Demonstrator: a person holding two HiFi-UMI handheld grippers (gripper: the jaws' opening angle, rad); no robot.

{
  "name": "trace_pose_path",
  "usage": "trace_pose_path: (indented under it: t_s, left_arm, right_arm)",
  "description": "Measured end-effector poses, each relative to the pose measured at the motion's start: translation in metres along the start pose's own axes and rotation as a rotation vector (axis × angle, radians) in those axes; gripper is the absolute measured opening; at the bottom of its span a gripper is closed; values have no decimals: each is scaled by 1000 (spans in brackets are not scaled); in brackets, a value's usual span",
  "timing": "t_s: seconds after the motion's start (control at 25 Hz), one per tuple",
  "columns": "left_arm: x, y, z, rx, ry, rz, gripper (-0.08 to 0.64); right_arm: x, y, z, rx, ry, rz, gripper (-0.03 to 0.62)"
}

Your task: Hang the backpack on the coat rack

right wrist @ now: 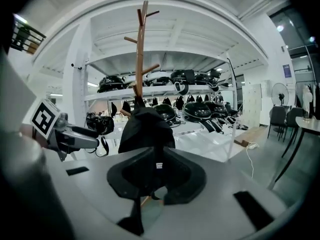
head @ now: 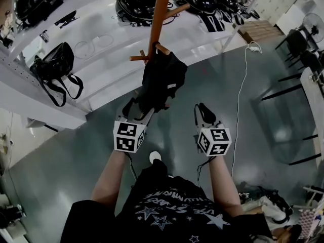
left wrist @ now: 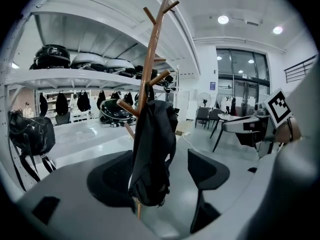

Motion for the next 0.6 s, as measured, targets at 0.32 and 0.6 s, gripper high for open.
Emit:
trace_pose_path:
  t_s: [0.32,0.6]
  left_arm:
    - [69,6,43,-18,-66,109,172]
    - [130,28,79,-31,-51,115,24]
  right_arm:
    - [70,18,-30,-16,-69,41,12]
    - [131,26,-57,19,-93,42,12]
Point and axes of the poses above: the fingertips, and each gripper's own axes: x backward along the fingers, z to its right, y out of its underside, the point moved 3 cm from there along x, backward along the fingers, and after that the axes turned 3 degrees about x, right-handed, at the moved point
